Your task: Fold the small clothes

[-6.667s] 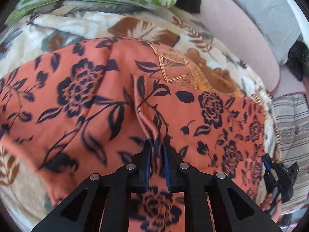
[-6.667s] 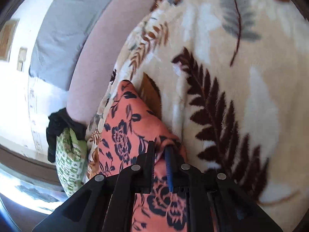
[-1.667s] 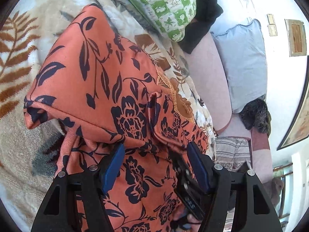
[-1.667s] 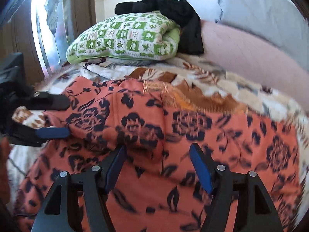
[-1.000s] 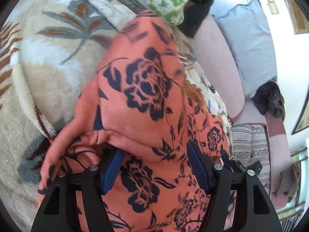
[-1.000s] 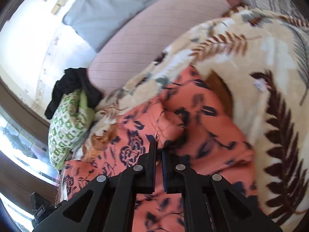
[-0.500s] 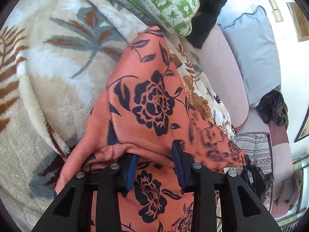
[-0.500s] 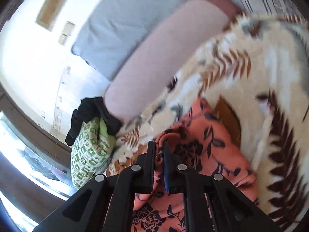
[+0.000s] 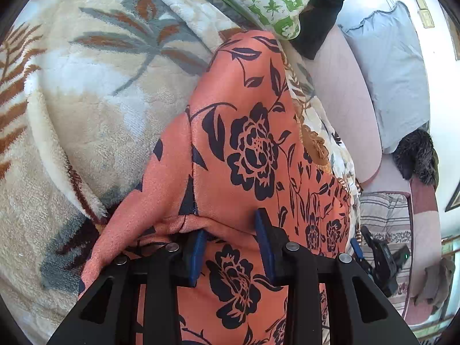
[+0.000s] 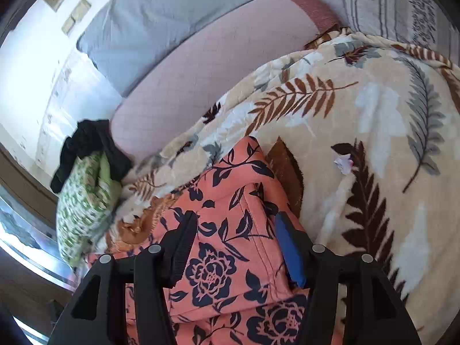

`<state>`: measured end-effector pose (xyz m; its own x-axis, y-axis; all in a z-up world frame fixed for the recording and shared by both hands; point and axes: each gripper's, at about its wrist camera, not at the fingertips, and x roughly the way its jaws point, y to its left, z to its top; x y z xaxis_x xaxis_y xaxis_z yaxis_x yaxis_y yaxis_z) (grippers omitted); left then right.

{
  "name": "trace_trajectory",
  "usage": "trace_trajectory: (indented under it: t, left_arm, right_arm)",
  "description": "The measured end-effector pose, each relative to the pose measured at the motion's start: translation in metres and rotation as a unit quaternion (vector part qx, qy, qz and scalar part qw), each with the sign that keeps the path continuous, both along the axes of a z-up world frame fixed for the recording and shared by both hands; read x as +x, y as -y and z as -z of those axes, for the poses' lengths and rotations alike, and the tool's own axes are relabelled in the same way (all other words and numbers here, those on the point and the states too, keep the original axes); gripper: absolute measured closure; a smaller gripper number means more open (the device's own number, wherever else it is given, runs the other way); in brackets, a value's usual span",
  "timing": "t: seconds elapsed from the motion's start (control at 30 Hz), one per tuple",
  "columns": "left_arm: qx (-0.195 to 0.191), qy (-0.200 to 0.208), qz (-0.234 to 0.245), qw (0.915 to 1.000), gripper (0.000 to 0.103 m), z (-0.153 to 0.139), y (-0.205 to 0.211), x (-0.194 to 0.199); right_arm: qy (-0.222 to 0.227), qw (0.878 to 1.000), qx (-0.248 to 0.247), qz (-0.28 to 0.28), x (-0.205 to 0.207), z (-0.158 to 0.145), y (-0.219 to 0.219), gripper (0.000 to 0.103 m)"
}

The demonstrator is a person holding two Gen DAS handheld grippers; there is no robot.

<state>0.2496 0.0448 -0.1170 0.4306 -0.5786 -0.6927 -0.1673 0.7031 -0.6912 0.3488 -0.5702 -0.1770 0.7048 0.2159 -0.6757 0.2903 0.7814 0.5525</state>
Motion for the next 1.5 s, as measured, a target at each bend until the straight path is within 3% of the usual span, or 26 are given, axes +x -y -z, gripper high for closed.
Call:
trace_trajectory:
  t: [0.07,0.1,0.13,0.2,0.27,0.3,0.37,0.43,0.47,0.53,0.57,0.67,0.73,0.77,0.8,0.83,0.9,0.97,1.03,1.13,1.27,1.33,1.43,1.5]
  left_arm:
    - [0.0,0.001,0.0,1.0,0.072,0.0,0.0,-0.001]
    - [0.0,0.002,0.0,1.0,0.072,0.0,0.0,-0.001]
    - [0.0,0.004,0.0,1.0,0.072,-0.001,0.0,0.0]
    - [-0.001,0.002,0.001,1.0,0.072,0.0,0.0,0.001]
    - [0.0,-0.004,0.0,1.0,0.071,0.004,0.001,0.005]
    - [0.0,-0.006,-0.001,1.0,0.072,0.006,0.0,0.006]
    - [-0.006,-0.008,0.001,1.0,0.072,0.007,-0.001,0.008]
    - [-0.012,-0.009,0.009,0.9998,0.072,0.007,-0.002,0.007]
    - [-0.021,-0.008,0.02,0.9995,0.072,0.006,0.0,0.006]
    - [-0.064,0.015,0.074,0.9951,0.07,-0.003,0.011,0.002]
    - [-0.084,0.04,0.123,0.9881,0.068,-0.016,0.024,-0.003]
    - [-0.062,0.109,0.178,0.9761,0.068,-0.046,0.045,-0.018]
    - [-0.011,0.132,0.147,0.9803,0.066,-0.055,0.038,-0.019]
    - [0.019,0.119,0.113,0.9862,0.065,-0.05,0.028,-0.013]
    - [0.043,0.095,0.084,0.991,0.066,-0.042,0.019,-0.007]
    - [0.081,0.041,0.05,0.9946,0.071,-0.024,0.007,0.004]
    - [0.062,-0.002,0.033,0.9976,0.092,0.0,-0.008,0.013]
    - [0.006,-0.017,0.005,0.9998,0.092,0.003,-0.025,0.013]
    - [-0.016,-0.013,-0.008,0.9998,0.089,0.002,-0.033,0.013]
    - [0.002,-0.014,-0.006,0.9999,0.089,0.003,-0.031,0.013]
    - [0.035,-0.003,0.003,0.9994,0.089,-0.007,-0.012,0.009]
    - [0.03,-0.004,0.003,0.9995,0.089,-0.008,-0.012,0.009]
    - [-0.003,-0.015,-0.001,0.9999,0.089,-0.004,-0.023,0.006]
    - [-0.021,-0.02,-0.005,0.9996,0.089,-0.001,-0.029,0.008]
  right_arm:
    - [-0.034,0.999,-0.027,-0.027,0.021,0.009,-0.012,0.053]
    - [-0.042,0.997,-0.039,-0.042,0.028,0.009,-0.017,0.09]
    - [-0.028,0.997,-0.043,-0.056,0.027,0.006,-0.022,0.098]
    - [0.04,0.997,-0.046,-0.045,0.016,-0.014,-0.025,0.098]
    - [0.055,0.998,-0.029,-0.01,0.014,-0.016,-0.014,0.098]
    - [0.029,0.999,-0.025,-0.003,0.021,-0.004,-0.007,0.098]
    - [-0.071,0.996,-0.059,-0.022,0.037,0.031,-0.007,0.098]
    - [-0.058,0.995,-0.076,-0.024,0.029,0.03,-0.009,0.095]
    - [-0.044,0.996,-0.076,-0.015,0.022,0.022,-0.011,0.089]
    - [-0.015,0.998,-0.066,-0.004,0.005,0.008,-0.012,0.088]
    - [0.002,0.998,-0.062,-0.005,-0.004,0.0,-0.014,0.088]
    - [0.03,0.998,-0.056,-0.026,-0.016,-0.014,-0.022,0.086]
    - [0.019,0.997,-0.061,-0.048,-0.015,-0.01,-0.033,0.079]
    - [0.0,0.996,-0.064,-0.063,-0.014,0.0,-0.039,0.076]
    - [-0.034,0.994,-0.069,-0.081,-0.009,0.015,-0.047,0.071]
    - [-0.072,0.99,-0.083,-0.092,-0.006,0.031,-0.055,0.074]
    - [-0.053,0.988,-0.122,-0.081,-0.01,0.022,-0.066,0.071]
    - [-0.007,0.99,-0.111,-0.085,-0.006,-0.003,-0.083,0.07]
    - [0.031,0.988,-0.097,-0.119,0.007,-0.025,-0.108,0.07]
    - [0.062,0.971,-0.049,-0.225,0.047,-0.051,-0.173,0.069]
    - [0.087,0.934,0.008,-0.346,0.089,-0.071,-0.274,0.07]
    - [0.094,0.916,0.031,-0.388,0.101,-0.072,-0.317,0.071]
    - [0.054,0.901,0.006,-0.43,0.123,-0.049,-0.37,0.076]
    - [-0.017,0.897,-0.052,-0.439,0.143,-0.013,-0.392,0.077]
